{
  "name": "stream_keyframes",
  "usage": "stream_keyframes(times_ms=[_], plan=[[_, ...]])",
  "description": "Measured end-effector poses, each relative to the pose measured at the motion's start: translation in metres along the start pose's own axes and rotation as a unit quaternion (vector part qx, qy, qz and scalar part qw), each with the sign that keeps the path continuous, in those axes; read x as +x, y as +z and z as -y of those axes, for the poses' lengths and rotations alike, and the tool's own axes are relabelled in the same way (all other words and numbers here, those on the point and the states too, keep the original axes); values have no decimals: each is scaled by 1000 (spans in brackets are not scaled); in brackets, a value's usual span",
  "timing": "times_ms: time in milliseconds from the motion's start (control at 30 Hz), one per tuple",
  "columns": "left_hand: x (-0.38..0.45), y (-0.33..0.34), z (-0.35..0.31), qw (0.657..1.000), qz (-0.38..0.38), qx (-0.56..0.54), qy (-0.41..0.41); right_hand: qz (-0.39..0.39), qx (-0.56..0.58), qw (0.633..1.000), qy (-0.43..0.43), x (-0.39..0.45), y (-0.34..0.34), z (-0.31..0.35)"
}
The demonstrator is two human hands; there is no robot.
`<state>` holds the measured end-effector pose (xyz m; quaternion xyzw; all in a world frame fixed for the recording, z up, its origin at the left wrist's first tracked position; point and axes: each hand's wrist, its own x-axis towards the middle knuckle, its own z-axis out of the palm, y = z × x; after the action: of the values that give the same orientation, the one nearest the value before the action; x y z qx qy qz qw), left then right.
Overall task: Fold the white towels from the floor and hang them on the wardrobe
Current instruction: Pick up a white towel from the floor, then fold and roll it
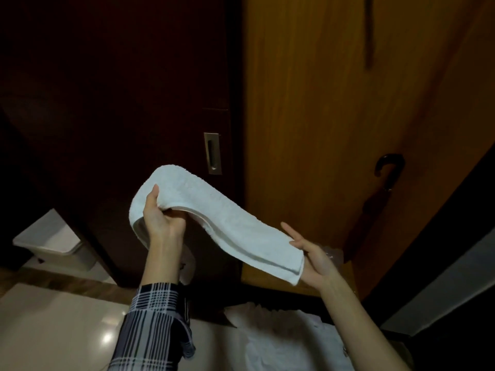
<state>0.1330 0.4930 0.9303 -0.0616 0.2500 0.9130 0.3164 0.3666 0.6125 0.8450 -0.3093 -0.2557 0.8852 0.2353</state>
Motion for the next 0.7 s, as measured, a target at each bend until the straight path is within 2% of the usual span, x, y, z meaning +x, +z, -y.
stream_keyframes(times_ms=[133, 233, 300, 333, 433, 533, 600, 700], plan=[[7, -9, -14, 999, 6, 37, 12, -2, -145, 983, -112, -15, 6, 24], [14, -16, -19, 997, 29, 65, 7, -18, -269, 948, -171, -28, 16, 43], [20, -20, -21, 996, 37, 86, 0, -55, -372, 904, -202, -33, 22, 52], [22, -22, -22, 995, 36, 94, -1, -87, -428, 872, -223, -33, 25, 55], [28, -27, -21, 993, 20, 115, 29, -176, -569, 747, -296, -30, 26, 57], [30, -29, -20, 987, 2, 156, 50, -231, -622, 645, -378, -28, 24, 58], [26, -29, -18, 985, 5, 162, 50, -262, -615, 611, -425, -28, 21, 59], [21, -29, -12, 988, 3, 149, 38, -289, -594, 613, -434, -30, 18, 63]])
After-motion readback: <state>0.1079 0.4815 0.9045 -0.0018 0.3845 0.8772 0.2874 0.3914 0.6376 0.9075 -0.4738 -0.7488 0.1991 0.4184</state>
